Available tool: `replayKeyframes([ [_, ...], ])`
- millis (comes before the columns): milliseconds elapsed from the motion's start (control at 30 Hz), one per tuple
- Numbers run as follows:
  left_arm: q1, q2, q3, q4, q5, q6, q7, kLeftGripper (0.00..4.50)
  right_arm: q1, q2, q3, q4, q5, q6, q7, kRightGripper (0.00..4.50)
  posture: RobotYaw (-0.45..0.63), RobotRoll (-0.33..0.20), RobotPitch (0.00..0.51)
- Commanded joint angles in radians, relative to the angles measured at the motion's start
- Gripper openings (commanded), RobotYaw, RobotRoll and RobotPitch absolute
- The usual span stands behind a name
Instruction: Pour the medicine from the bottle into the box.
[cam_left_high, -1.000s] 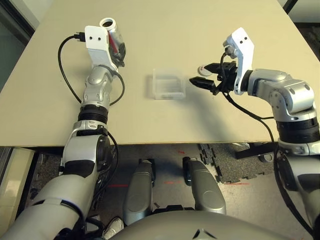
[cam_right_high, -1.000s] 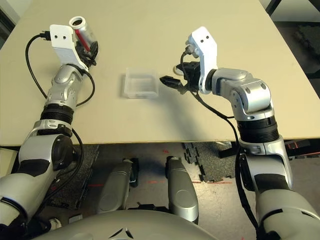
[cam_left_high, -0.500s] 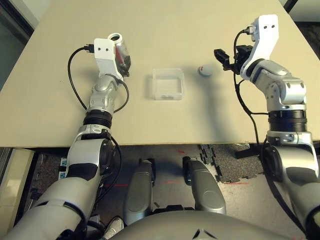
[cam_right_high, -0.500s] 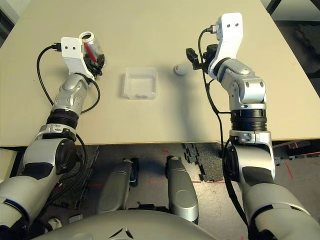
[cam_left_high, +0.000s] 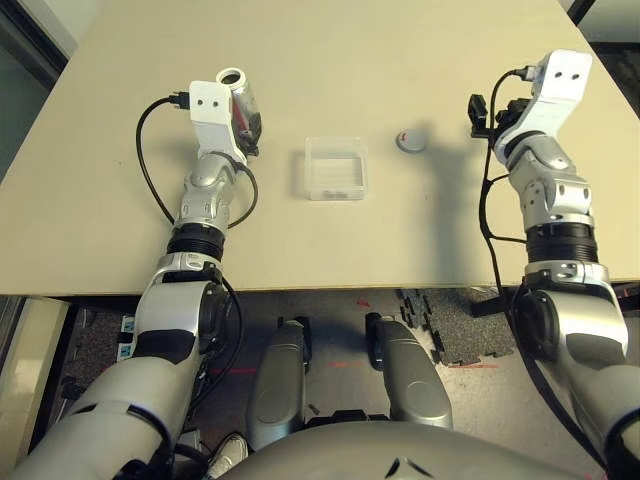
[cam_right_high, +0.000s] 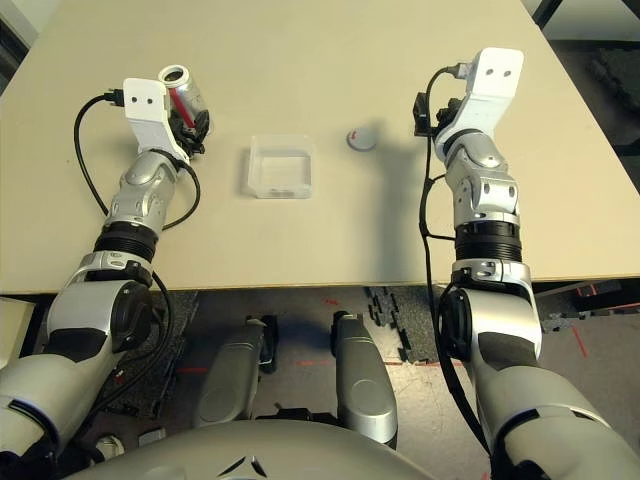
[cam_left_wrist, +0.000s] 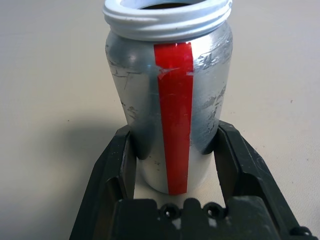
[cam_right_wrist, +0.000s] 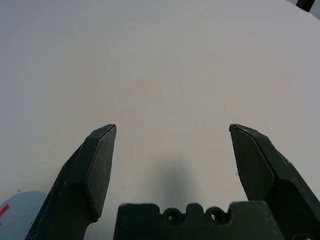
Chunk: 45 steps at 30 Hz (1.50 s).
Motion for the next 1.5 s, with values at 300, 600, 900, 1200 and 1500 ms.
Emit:
replayKeyframes([
  [300, 0.055, -0.007, -0.018, 0.048, 0.012, 0.009, -0.017, 2.75, 0.008, -0.006, -0.013, 0.020, 0.001, -0.012, 0.011, 4.50, 0.04, 0.000, 0.213],
  [600, 0.067, -0.002, -0.023, 0.044, 0.013, -0.014, -0.021, 4.47, 0.003, -0.011, -0.013, 0.026, 0.002, -0.013, 0.016, 4.50, 0.04, 0.000, 0.212],
  [900, 0.123, -0.004, -0.021, -0.043, 0.004, 0.004, -0.018, 4.47, 0.002, -0.014, -0.013, 0.021, 0.003, -0.009, 0.018, 4.50, 0.04, 0.000, 0.213],
  [1200, 0.310, -0.017, 0.004, -0.385, -0.031, 0.145, 0.021, 4.47, 0.020, -0.034, -0.026, -0.019, 0.013, 0.008, 0.028, 4.50, 0.07, 0.000, 0.218],
  [1500, 0.336, 0.081, 0.079, -0.576, -0.113, 0.219, -0.039, 4.47, 0.113, -0.097, -0.075, -0.078, 0.028, 0.000, 0.057, 4.50, 0.07, 0.000, 0.255],
])
